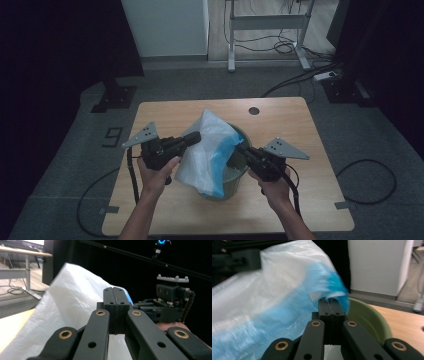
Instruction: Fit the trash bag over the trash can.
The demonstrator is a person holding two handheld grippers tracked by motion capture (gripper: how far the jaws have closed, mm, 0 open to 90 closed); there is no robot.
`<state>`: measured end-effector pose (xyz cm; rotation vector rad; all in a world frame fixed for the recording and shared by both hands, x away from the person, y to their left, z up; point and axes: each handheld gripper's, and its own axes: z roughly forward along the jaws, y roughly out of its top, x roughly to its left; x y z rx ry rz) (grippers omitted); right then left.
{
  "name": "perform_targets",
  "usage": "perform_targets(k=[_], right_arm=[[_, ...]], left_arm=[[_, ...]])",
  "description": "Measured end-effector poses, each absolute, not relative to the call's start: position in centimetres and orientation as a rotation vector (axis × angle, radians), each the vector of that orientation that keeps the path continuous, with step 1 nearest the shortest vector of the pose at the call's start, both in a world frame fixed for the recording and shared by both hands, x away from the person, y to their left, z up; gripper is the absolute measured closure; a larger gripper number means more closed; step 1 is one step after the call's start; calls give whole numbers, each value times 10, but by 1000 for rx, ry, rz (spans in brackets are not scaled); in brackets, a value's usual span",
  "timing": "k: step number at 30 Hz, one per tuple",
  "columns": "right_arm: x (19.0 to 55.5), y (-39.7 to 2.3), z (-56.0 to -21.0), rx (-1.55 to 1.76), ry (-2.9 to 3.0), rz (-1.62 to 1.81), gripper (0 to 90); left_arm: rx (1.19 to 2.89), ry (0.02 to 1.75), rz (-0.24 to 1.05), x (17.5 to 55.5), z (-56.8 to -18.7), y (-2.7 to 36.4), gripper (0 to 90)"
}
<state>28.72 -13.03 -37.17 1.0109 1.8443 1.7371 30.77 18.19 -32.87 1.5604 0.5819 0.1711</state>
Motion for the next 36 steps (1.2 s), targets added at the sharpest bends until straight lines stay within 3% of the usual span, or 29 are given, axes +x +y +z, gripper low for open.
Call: perform_targets(k=[13,21,27,36], right_arm=[[291,-171,-361,1043,1766,1578,894],[306,-184,-326,1016,1678,1551,894],[299,-183,-305,950,1605,1593,893],[269,-186,-335,941,1658,1616,893]], left_arm=[[1466,697,230,329,-338,202,900],[1417,695,275,341,-328,210,900],[1375,677,327,330,-318,224,899],[1419,665,336,295,-345,241,899]])
